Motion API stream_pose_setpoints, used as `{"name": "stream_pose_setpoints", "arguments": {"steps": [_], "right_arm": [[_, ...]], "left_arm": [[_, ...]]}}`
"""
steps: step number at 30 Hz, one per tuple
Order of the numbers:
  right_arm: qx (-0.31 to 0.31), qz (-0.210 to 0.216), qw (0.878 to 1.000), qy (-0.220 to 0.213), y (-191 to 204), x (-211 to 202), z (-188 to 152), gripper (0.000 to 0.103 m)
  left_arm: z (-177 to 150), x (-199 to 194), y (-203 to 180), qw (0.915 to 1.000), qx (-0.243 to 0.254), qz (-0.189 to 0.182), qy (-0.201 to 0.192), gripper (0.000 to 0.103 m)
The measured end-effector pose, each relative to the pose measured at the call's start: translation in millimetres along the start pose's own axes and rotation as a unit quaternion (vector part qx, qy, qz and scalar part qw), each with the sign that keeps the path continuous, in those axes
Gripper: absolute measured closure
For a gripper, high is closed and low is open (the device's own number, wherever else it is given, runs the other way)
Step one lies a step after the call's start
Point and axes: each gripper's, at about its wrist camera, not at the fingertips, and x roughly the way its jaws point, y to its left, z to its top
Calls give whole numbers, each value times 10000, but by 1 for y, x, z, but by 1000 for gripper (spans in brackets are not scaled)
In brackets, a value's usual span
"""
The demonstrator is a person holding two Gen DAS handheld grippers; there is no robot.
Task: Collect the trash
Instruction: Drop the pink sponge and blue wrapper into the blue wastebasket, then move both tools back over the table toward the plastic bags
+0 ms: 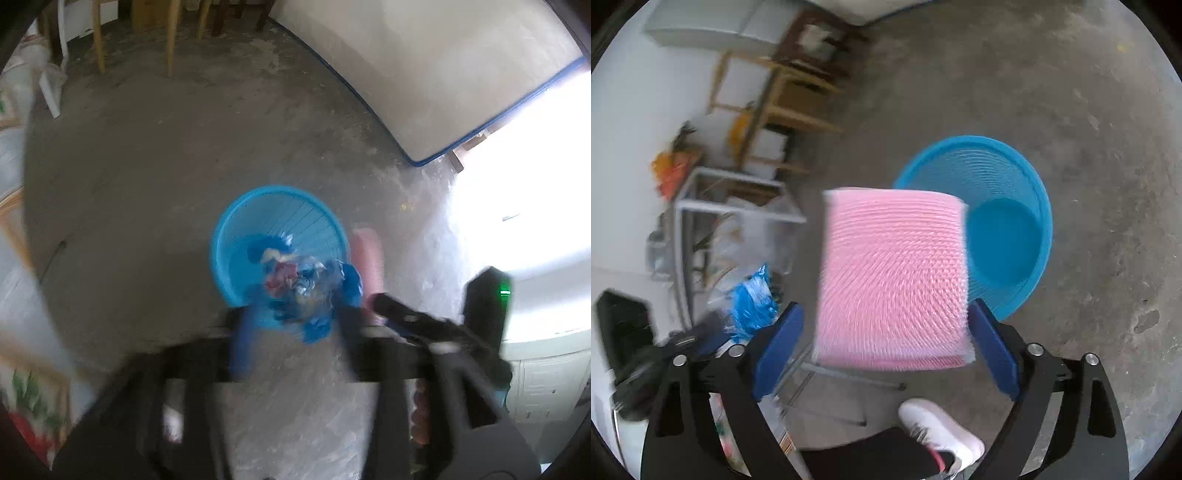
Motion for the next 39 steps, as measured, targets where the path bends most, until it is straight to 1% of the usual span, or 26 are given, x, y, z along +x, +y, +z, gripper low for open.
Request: {"name": "stream_pose_setpoints", "arguments": {"steps": [1,3,5,6,7,8,10,11,16,18,19,21,22,23,24,26,27,28,30,32,33,34,35,37,38,39], "right_arm": [[93,-52,9999,24,-6,7,7,13],[389,-190,9990,81,-27,22,11,13],[583,-195,9981,10,-38,26,5,13],[591,-141,9981,-37,-41,24,-1,13],[568,-157,9982,-81,-44,21,-6,13],[536,-197,9983,-109,-46,19,-4,13],[353,-266,9988,-214,-43,7,-14,13],[274,-306,9988,-252,-43,1,-14,13],[-344,-606,9964,-478,-13,-38,-41,13],[-700,-799,9925,-601,8,-55,-56,13],[-940,-926,9890,-662,21,-64,-66,13],[-1302,-1163,9816,-770,39,-76,-80,13],[-1581,-1319,9750,-840,53,-81,-90,11],[-1744,-1460,9698,-882,60,-84,-95,9],[-1943,-1660,9621,-955,71,-87,-103,9],[-2256,-1774,9526,-1014,91,-92,-117,9],[-2375,-1731,9505,-1012,98,-93,-123,9],[-2474,-1660,9493,-1000,105,-96,-128,9],[-2738,-1344,9475,-962,130,-103,-144,9],[-3026,-1059,9426,-939,156,-108,-160,9],[-3184,-923,9390,-919,169,-110,-169,9],[-3417,-724,9330,-866,188,-110,-181,9],[-3571,-608,9285,-817,200,-110,-191,9],[-3961,-343,9152,-661,228,-106,-214,9],[-4183,-162,9065,-557,246,-102,-229,9],[-4301,-15,9016,-460,259,-97,-239,9]], "left_arm": [[2,2,-2,10000,-28,44,-44,42],[6,5,-4,10000,-47,19,-54,41],[-2,0,-8,9999,-59,-86,-20,39],[-7,-8,-7,9998,4,-172,-79,38],[-7,-14,-9,9998,63,-161,-139,37],[-9,-18,-10,9996,113,-135,-199,36],[-19,-34,-10,9992,213,-88,-340,36],[-24,-44,-10,9989,228,-59,-404,36],[-60,-101,-9,9953,304,-114,-914,33],[-81,-126,-10,9926,352,-86,-1161,31],[-89,-136,-9,9911,322,1,-1290,31],[-110,-155,-7,9881,256,-3,-1513,30],[-119,-164,-5,9869,228,9,-1598,30],[-132,-173,-1,9857,195,19,-1672,30],[-144,-181,3,9847,144,-6,-1736,30],[-166,-197,15,9831,23,-153,-1824,28],[-177,-206,23,9822,-42,-188,-1869,25],[-186,-211,31,9810,-89,-215,-1927,25],[-210,-229,47,9775,-152,-227,-2091,24],[-235,-250,68,9719,-227,-130,-2341,23],[-251,-263,82,9676,-284,-47,-2507,22],[-261,-271,90,9649,-331,42,-2606,22],[-277,-282,102,9600,-402,190,-2765,22],[-306,-301,124,9513,-546,408,-3007,22],[-317,-307,134,9480,-630,490,-3081,21],[-326,-313,143,9452,-720,566,-3133,20]]}}
